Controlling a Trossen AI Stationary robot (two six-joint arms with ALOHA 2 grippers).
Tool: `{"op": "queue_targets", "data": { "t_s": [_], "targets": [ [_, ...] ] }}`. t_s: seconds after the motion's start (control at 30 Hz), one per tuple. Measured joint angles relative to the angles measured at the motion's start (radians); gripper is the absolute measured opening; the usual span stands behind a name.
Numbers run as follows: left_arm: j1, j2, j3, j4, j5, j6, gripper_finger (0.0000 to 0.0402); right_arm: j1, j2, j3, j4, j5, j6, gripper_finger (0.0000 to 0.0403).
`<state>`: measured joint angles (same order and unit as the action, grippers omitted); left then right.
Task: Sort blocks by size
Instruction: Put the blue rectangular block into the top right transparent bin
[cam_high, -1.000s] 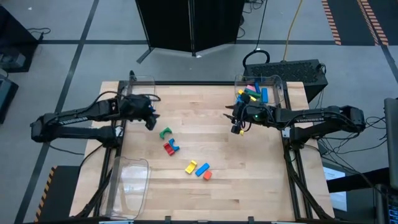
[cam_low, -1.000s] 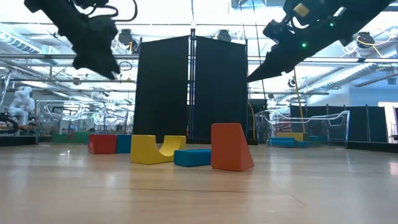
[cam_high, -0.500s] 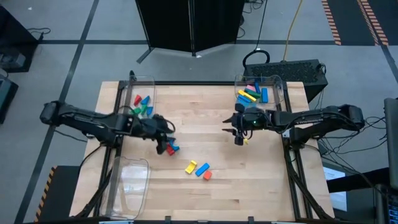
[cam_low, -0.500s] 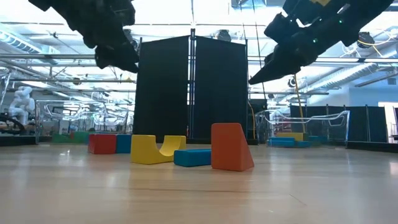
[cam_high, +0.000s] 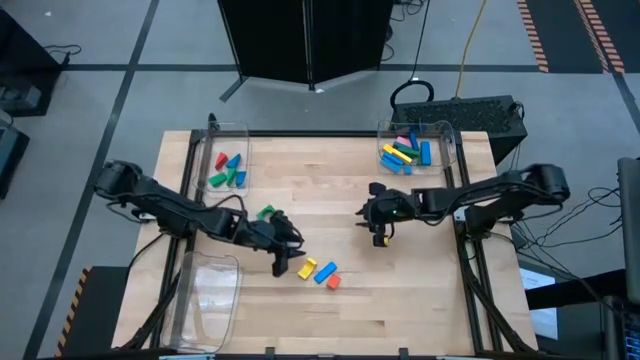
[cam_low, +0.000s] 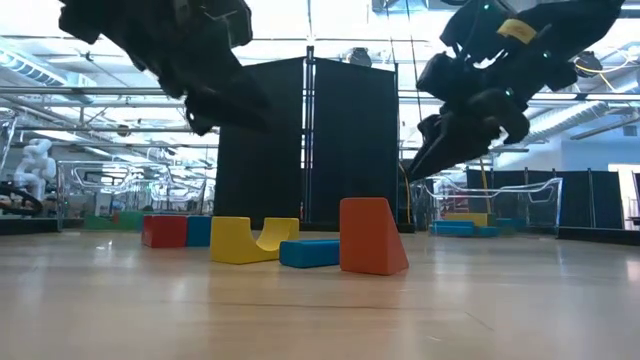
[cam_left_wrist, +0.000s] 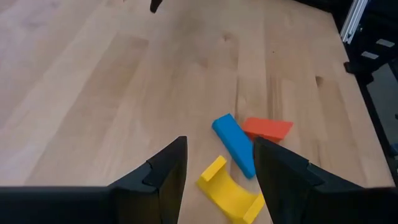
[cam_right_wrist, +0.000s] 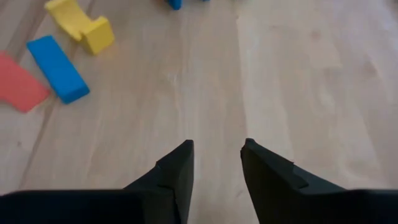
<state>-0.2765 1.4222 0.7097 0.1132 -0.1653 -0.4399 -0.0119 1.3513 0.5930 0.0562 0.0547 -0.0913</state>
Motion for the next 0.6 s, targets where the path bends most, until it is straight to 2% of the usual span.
{"op": "queue_targets", "data": {
  "t_s": [0.27,0.5,0.6],
  "targets": [
    [-0.014,0.137,0.000,0.164,-0.004,0.000,0.0183,0.027,0.038,0.000,0.054,-0.003,0.001,0.0097],
    [-0.028,0.198,0.023,0.196,-0.011,-0.001,0.0183,0.082,0.043,0.000,0.085,-0.009,-0.002,0.0104],
    [-0.030,0.205,0.051,0.187,-0.082,-0.064,0.0183,0.104,0.043,0.000,0.106,-0.008,0.000,0.0110]
  ]
}}
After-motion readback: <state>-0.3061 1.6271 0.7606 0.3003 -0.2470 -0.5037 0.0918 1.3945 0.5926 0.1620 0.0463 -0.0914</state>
